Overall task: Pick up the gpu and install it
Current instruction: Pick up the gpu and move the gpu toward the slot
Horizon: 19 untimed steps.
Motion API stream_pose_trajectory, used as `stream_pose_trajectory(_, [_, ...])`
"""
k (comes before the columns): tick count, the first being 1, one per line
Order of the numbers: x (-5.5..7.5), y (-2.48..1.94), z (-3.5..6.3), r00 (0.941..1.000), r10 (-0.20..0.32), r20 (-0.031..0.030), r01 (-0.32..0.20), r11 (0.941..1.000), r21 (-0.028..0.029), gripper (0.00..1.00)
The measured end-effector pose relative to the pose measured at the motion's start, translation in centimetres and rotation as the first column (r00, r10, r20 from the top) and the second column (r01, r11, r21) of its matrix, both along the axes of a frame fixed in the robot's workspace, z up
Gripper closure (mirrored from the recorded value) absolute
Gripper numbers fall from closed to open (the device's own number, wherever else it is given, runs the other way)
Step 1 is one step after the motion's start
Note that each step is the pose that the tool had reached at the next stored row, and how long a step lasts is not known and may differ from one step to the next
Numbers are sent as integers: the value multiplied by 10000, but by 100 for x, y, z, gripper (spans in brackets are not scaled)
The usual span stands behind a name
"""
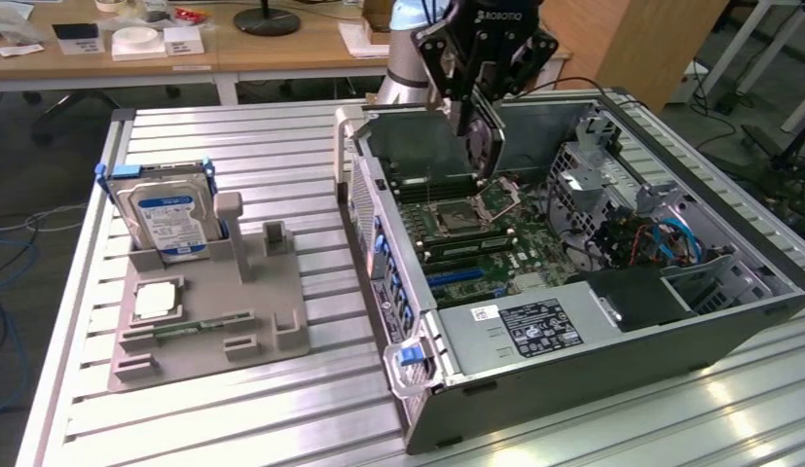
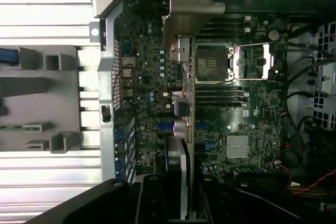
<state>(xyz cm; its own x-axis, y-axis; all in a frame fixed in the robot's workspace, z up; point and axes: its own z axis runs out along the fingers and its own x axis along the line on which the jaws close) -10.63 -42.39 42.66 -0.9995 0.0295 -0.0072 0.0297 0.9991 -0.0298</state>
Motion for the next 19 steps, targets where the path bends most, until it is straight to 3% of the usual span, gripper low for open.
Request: stream_pose_trajectory(19, [414,0,-9,10000,-1,1,1,10000,1,72])
